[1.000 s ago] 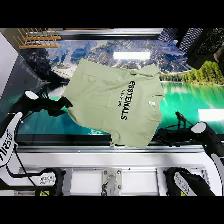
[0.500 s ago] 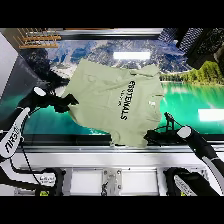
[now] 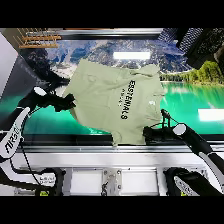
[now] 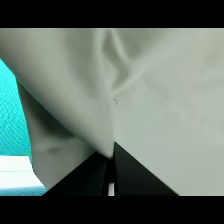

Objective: Fold the clothes and pants, and hang the long-sleeved shirts on hangers.

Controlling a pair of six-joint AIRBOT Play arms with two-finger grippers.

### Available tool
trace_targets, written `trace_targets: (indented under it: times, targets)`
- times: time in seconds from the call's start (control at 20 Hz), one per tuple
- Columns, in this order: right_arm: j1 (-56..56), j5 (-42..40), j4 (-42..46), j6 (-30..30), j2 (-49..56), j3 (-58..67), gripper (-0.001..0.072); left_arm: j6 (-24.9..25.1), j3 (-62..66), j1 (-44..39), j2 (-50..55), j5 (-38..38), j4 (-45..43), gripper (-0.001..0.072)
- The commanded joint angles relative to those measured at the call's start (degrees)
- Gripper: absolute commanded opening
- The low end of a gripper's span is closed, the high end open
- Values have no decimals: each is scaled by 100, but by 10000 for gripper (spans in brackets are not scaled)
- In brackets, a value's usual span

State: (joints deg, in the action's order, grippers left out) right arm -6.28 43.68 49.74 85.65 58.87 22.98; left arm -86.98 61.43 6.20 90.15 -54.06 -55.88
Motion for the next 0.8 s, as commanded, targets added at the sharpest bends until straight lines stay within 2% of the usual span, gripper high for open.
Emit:
trace_targets:
  times: [0.0, 0.2, 0.3, 0.45, 0.6, 0.75]
  targets:
    - [61, 363, 595, -33, -356, 824, 15, 138, 216, -2, -448, 26, 24, 4]
    - [409, 1158, 1447, -35, -1060, 3143, 15, 579, 1565, 2, -1755, -643, 48, 4]
    - [529, 1213, 1687, -37, -1397, 4323, 15, 699, 2267, -2, -2487, -960, 48, 5]
    - [544, 1211, 2068, -37, -1875, 5737, 15, 710, 2907, -2, -3626, -1047, 42, 5]
    - [544, 1180, 2291, -35, -2358, 6485, 14, 706, 3185, -2, -4610, -1043, 46, 5]
    - [551, 966, 2363, -35, -2850, 6605, 14, 662, 2986, -2, -5521, -929, 46, 5]
